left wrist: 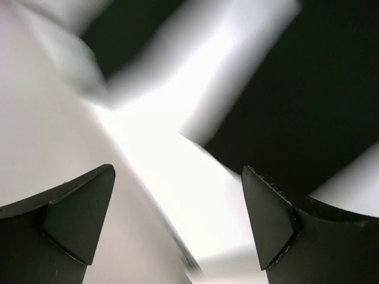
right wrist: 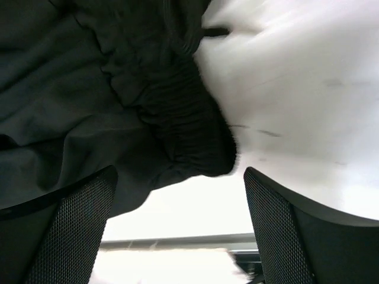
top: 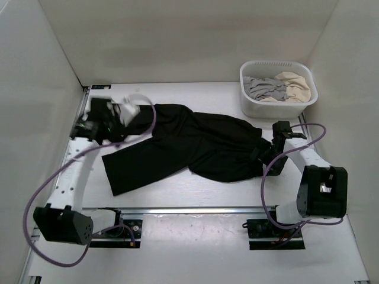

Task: Fold and stack the trousers
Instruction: Flatten the trousers out

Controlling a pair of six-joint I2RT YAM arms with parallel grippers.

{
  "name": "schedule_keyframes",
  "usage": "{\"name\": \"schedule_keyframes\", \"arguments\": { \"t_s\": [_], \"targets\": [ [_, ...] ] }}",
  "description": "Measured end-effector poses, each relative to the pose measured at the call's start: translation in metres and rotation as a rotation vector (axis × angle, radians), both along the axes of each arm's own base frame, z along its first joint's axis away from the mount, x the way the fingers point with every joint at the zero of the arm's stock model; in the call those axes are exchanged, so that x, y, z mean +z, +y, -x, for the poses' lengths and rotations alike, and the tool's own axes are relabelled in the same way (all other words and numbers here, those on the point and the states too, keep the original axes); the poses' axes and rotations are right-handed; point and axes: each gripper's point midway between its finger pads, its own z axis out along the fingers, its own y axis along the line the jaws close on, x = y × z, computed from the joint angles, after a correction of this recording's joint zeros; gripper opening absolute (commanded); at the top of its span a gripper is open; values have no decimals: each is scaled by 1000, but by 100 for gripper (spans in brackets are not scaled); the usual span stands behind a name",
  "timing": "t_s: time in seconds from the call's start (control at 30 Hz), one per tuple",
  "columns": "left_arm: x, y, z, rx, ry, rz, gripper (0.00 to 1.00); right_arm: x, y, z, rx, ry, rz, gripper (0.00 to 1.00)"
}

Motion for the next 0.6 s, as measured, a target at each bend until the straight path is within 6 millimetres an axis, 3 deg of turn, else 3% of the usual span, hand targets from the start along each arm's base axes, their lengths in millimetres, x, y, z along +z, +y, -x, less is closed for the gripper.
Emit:
{"name": "schedule_keyframes", "arguments": {
  "t_s": [0.07,0.1,0.13,0.17,0.2,0.23,0.27,0.3,0.33,0.4,0.47,0.53,0.6],
  "targets": [
    [120,-7,-60,20,-357,52,100,11,-9,-5,9,-35,68,92],
    [178,-10,-75,33,-532,87,100,19,-13,-9,16,-59,107,92],
    [229,-11,-77,46,-676,124,100,27,-17,-15,22,-85,139,92],
    [267,-11,-71,55,-788,156,100,36,-22,-22,27,-117,173,92],
    [294,-10,-59,63,-872,185,100,44,-25,-29,32,-146,199,92],
    [308,-10,-43,66,-924,206,100,50,-28,-34,33,-167,220,92],
    [311,-10,-33,56,-940,210,100,55,-31,-38,33,-185,239,92],
    [311,-12,-21,23,-951,207,88,58,-33,-41,31,-196,254,93],
    [302,-15,-13,-16,-946,198,81,60,-36,-43,29,-202,268,93],
    [268,-21,-4,-80,-883,182,76,62,-37,-43,29,-199,277,93],
    [213,-28,-7,-123,-757,176,61,61,-37,-41,28,-192,275,93],
    [141,-32,-6,-163,-575,155,51,59,-34,-40,24,-189,256,93],
    [59,-30,8,-194,-373,117,53,51,-28,-38,19,-184,225,93]
  ]
}}
